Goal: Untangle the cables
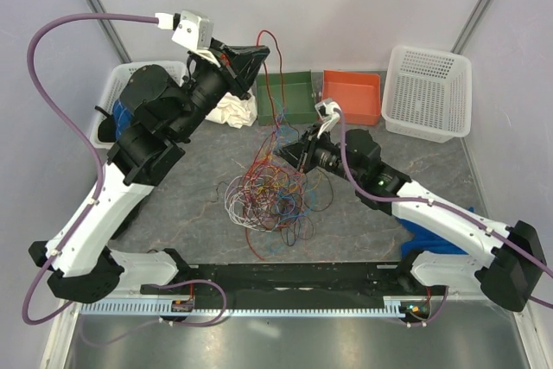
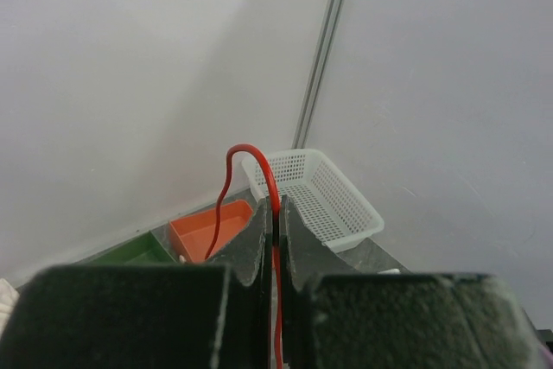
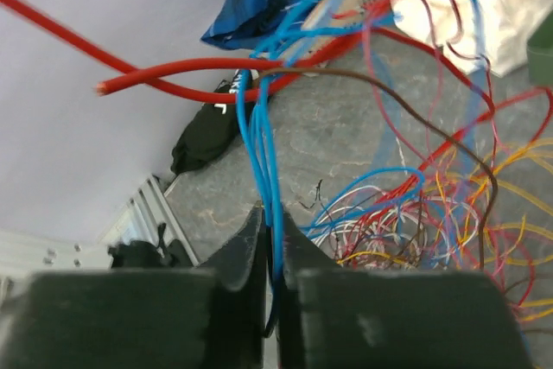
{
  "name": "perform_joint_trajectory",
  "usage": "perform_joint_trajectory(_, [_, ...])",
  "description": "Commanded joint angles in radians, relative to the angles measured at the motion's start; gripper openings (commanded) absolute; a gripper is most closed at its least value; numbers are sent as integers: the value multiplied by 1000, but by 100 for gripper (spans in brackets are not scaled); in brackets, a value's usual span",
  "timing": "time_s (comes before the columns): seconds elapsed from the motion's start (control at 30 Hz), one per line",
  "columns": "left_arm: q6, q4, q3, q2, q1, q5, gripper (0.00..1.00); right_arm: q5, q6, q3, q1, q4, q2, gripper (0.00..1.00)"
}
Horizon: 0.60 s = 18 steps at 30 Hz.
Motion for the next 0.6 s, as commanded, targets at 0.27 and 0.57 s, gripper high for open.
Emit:
perform_joint_trajectory(0.27, [65,49,180,29,-1,-44,2,158,-8,-209,-2,59,22,0])
perform_joint_trajectory(0.57, [115,52,329,68,-1,-61,2,234,8,-273,-2,7,126,0])
